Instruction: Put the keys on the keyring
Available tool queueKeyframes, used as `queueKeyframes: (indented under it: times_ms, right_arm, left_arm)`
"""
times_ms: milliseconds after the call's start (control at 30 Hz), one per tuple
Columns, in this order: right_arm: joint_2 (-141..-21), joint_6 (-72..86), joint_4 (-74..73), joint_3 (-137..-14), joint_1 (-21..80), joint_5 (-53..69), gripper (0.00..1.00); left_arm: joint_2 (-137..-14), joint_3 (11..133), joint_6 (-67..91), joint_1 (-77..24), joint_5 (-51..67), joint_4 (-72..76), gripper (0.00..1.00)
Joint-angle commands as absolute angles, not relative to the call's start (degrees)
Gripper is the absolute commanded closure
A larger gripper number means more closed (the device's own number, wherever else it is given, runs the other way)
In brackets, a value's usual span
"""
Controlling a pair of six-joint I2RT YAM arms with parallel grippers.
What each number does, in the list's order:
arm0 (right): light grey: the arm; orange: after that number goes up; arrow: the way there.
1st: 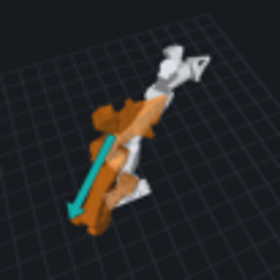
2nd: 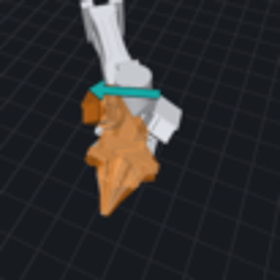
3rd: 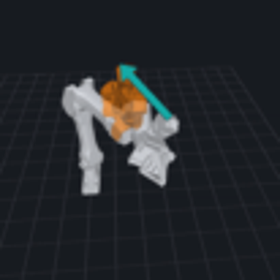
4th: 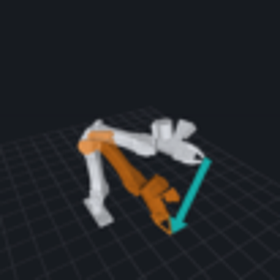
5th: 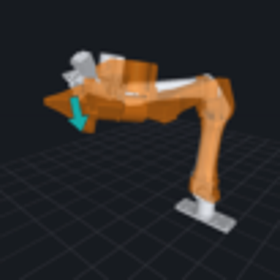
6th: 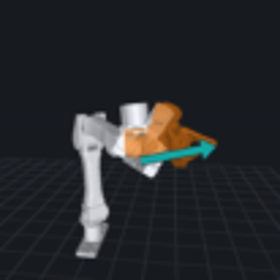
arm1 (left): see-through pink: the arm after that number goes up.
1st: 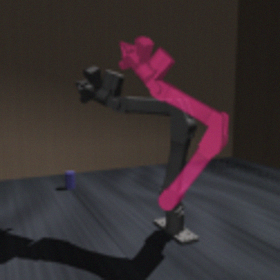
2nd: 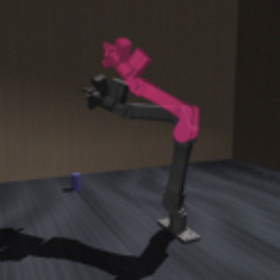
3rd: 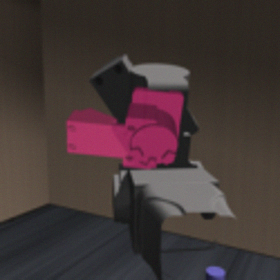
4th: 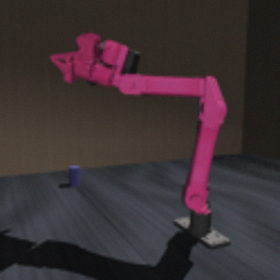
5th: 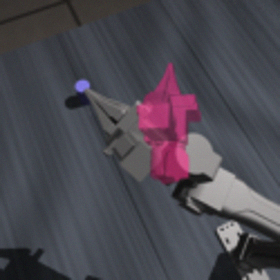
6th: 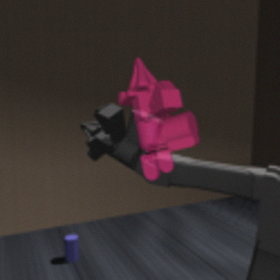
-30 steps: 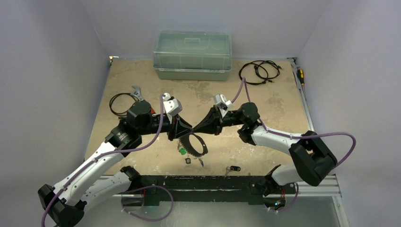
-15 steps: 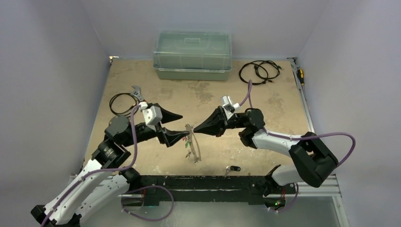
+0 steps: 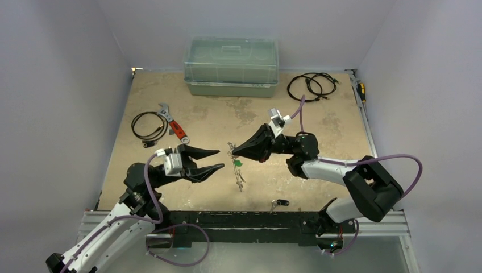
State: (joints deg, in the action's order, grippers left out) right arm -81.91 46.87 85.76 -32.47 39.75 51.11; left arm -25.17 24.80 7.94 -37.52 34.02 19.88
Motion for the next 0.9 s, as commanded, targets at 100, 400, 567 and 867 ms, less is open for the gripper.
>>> queueKeyframes:
  times_ms: [100,400,567,867]
  right_arm:
    - [-79.9,50.5,104.8,-35.5,40.0,47.8,1.0]
    - [-79.7,50.7,104.8,-36.1,40.1,48.5,1.0]
    - [-79.7,50.7,104.9,-36.4,40.2,49.1,1.0]
    - [-80.6,50.9,104.8,-37.2,40.8,50.7,1.0]
  left_arm:
    - [-21.6,20.1,2.5,-37.3,36.5,30.6,0.6]
    - [-28.2,21.3,3.0,-37.3,35.3,32.7,0.64]
    - [-30.9,21.5,3.9,-37.3,34.7,34.7,0.65]
    - [-33.4,21.9,4.9,-37.3,34.6,36.9,0.72]
